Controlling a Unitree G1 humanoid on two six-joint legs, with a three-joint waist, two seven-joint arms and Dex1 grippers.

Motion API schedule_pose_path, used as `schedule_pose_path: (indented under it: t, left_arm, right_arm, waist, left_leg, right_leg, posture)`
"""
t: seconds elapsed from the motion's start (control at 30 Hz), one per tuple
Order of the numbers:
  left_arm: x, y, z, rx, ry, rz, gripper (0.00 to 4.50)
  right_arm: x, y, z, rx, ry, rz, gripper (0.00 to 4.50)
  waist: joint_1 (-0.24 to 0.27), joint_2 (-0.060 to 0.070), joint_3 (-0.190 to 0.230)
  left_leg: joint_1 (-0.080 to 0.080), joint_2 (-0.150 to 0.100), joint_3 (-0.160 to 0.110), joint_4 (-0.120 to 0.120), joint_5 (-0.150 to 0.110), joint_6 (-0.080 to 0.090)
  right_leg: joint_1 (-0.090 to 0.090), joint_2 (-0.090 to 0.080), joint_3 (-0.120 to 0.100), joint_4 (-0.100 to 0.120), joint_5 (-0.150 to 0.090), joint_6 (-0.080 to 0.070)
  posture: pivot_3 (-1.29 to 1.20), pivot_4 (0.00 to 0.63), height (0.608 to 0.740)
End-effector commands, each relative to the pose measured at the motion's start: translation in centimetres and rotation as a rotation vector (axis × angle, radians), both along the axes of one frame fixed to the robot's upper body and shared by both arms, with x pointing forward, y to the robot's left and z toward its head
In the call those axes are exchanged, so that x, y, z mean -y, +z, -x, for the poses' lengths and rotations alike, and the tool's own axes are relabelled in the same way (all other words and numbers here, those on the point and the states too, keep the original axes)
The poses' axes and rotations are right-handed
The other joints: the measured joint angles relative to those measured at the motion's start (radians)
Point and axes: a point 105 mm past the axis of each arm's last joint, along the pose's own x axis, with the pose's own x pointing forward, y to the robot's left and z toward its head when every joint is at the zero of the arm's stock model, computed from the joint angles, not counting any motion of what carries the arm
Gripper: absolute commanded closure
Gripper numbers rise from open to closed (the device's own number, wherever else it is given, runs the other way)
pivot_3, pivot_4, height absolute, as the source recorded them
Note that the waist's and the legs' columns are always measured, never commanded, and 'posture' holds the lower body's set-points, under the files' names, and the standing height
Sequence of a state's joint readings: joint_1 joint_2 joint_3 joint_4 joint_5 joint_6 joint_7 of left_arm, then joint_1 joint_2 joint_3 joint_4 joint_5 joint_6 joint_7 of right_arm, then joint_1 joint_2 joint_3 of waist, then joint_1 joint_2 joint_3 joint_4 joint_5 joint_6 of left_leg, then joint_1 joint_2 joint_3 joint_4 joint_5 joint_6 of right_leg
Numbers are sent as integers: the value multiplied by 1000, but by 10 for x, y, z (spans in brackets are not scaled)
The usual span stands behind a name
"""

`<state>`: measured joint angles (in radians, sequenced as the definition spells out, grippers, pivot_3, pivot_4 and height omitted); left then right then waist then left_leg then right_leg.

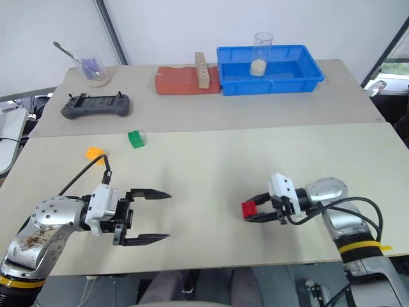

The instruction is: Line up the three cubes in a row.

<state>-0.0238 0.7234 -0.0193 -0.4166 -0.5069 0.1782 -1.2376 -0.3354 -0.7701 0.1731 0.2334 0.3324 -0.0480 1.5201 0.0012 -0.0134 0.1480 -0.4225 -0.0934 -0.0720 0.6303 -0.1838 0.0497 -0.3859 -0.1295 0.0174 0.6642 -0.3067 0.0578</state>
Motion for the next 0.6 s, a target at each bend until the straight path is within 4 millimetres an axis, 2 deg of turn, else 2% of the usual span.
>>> schedule_pose_path:
  t: [0.03, 0.17, 0.23, 0.43, 0.6]
  left_arm:
    - [7, 4, 2, 35, -31, 5, 0]
    - [10, 5, 3, 33, -42, 5, 0]
    - [10, 5, 3, 32, -44, 2, 0]
    - [10, 0, 4, 25, -48, 5, 0]
    - [6, -11, 4, 7, -8, 15, 0]
  right_arm:
    - [7, 3, -1, 34, 1, 15, 3053]
    - [14, 0, -4, 34, -11, 43, 3053]
    - [19, -2, -8, 37, -32, 62, 2001]
    - [34, 4, -13, 51, -55, 95, 49]
    - [43, 12, -11, 61, -48, 123, 49]
  waist:
    - [0, 0, 0]
    - [0, 0, 0]
    - [3, 0, 0]
    - [8, 0, 0]
    - [9, 0, 0]
  left_leg:
    - [0, 0, 0, 0, 0, 0]
    - [0, 0, 0, 0, 0, 0]
    - [1, 0, 0, 1, 0, 0]
    - [1, 0, 0, 2, 0, 0]
    - [0, 0, 0, 2, 0, 0]
  right_leg:
    - [0, 0, 0, 0, 0, 0]
    - [1, 0, 0, 0, 0, 0]
    - [1, 0, 0, 0, 0, 0]
    - [0, 0, 0, 0, 0, 0]
    - [1, 0, 0, 0, 0, 0]
  posture:
    - [0, 150, 740]
    - [0, 150, 740]
    - [0, 150, 740]
    - [0, 150, 740]
    - [0, 150, 740]
